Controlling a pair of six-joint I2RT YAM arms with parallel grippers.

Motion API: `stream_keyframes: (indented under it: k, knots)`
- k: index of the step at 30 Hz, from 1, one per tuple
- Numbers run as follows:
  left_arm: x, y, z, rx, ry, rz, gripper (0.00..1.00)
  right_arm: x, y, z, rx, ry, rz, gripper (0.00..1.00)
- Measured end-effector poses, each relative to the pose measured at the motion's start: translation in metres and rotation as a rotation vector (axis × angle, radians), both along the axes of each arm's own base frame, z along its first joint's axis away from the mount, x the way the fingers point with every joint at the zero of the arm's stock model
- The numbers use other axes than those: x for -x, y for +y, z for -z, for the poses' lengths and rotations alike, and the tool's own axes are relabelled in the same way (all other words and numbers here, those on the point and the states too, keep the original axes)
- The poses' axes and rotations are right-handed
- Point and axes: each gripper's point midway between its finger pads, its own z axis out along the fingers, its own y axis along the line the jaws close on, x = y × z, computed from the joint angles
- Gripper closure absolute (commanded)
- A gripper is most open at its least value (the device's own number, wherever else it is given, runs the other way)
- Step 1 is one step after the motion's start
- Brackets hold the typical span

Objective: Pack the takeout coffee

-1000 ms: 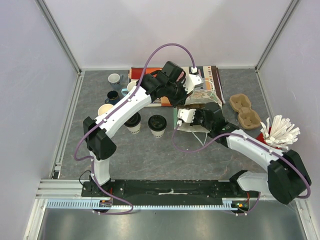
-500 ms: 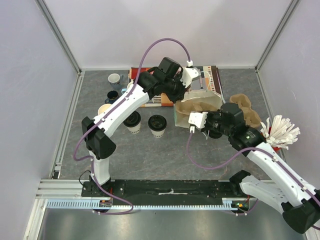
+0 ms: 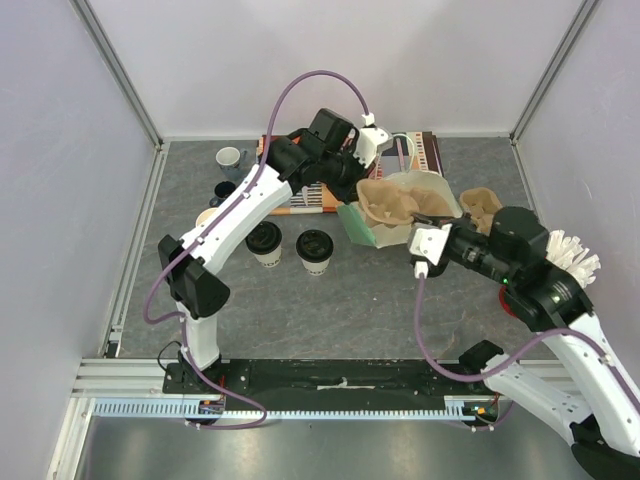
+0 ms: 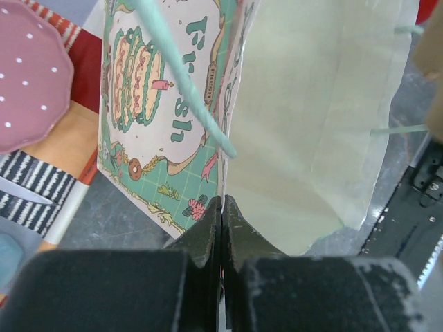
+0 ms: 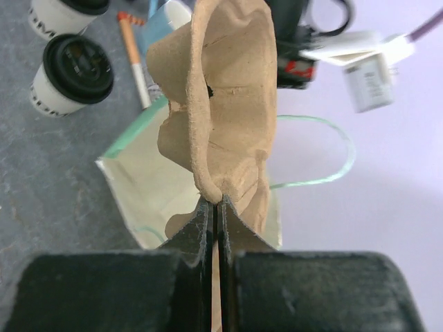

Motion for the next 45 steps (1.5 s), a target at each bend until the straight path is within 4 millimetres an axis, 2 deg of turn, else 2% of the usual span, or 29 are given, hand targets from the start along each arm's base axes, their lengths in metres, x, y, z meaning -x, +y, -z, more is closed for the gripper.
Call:
stream_keyframes:
  k: [4, 10, 16, 19, 23, 29, 35, 40, 41, 42, 43, 45]
  knots:
    - [0.012, 0.000, -0.008, 0.029, 0.035, 0.011, 0.98, 0.014, -0.007, -0.036, -0.061, -0.077, 0.000, 1.00]
    - [0.042, 0.004, -0.039, 0.112, 0.053, 0.068, 0.98, 0.036, -0.018, -0.082, -0.173, -0.159, -0.002, 1.00]
    - [0.096, 0.004, -0.063, 0.147, 0.060, 0.177, 0.98, 0.056, -0.025, -0.133, -0.297, -0.239, -0.015, 1.00]
    - [0.129, 0.003, -0.060, 0.141, 0.086, 0.248, 0.98, 0.061, -0.030, -0.149, -0.339, -0.265, -0.002, 1.00]
    - [0.157, 0.014, -0.040, 0.086, 0.167, 0.293, 0.98, 0.061, -0.034, -0.156, -0.363, -0.273, 0.019, 1.00]
    - [0.168, 0.032, -0.012, -0.001, 0.268, 0.284, 0.98, 0.051, -0.031, -0.153, -0.360, -0.256, 0.037, 1.00]
    - [0.168, 0.040, -0.002, -0.034, 0.300, 0.272, 0.98, 0.027, -0.020, -0.137, -0.321, -0.198, 0.057, 1.00]
    - [0.155, 0.043, 0.006, -0.031, 0.346, 0.268, 0.98, 0.016, -0.015, -0.126, -0.294, -0.173, 0.067, 1.00]
    - [0.152, 0.044, 0.008, -0.033, 0.353, 0.266, 0.96, 0.015, -0.014, -0.125, -0.289, -0.173, 0.067, 1.00]
    - [0.148, 0.045, 0.011, -0.036, 0.356, 0.262, 0.85, 0.014, -0.014, -0.125, -0.287, -0.174, 0.067, 1.00]
    - [0.145, 0.045, 0.013, -0.040, 0.357, 0.259, 0.59, 0.014, -0.014, -0.125, -0.283, -0.176, 0.067, 1.00]
    - [0.141, 0.046, 0.017, -0.050, 0.348, 0.267, 0.44, 0.012, -0.013, -0.124, -0.275, -0.177, 0.067, 1.00]
